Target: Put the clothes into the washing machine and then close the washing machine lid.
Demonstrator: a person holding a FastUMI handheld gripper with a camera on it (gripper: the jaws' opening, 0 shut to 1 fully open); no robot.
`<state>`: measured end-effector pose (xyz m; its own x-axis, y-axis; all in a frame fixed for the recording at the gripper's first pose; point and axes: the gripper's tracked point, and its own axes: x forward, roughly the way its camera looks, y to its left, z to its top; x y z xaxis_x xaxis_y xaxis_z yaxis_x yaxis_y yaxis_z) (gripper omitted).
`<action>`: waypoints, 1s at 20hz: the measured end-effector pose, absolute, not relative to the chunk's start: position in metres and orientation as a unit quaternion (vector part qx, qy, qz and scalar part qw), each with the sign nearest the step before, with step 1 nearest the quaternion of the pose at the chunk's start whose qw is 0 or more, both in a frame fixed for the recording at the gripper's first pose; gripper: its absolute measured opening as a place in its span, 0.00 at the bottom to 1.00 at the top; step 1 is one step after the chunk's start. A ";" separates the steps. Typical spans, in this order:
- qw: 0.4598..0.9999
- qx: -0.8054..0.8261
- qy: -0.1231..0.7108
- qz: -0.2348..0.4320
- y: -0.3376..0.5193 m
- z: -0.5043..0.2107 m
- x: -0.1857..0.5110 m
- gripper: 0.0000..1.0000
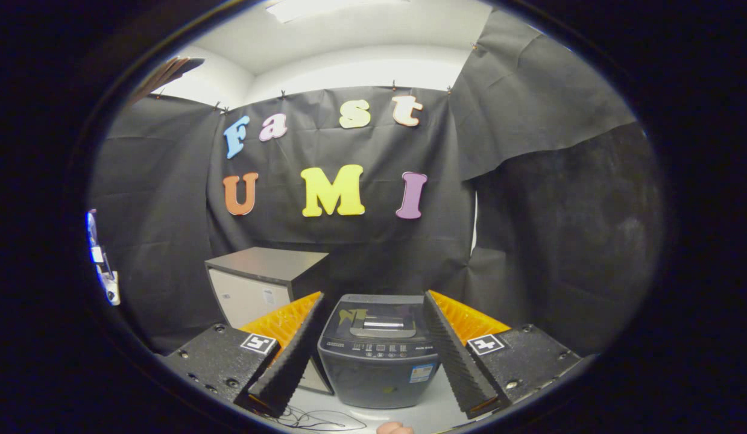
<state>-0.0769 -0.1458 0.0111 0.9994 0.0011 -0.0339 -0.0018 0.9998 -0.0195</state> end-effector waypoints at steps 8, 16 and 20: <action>1.000 -0.017 0.005 0.009 -0.136 0.024 -0.072 1.00; 1.000 -0.013 0.008 0.012 -0.135 0.027 -0.063 1.00; 1.000 -0.013 0.003 0.015 -0.135 0.033 -0.060 1.00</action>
<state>-0.0598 -0.1350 0.0326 0.9995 0.0306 -0.0069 -0.0308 0.9992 -0.0264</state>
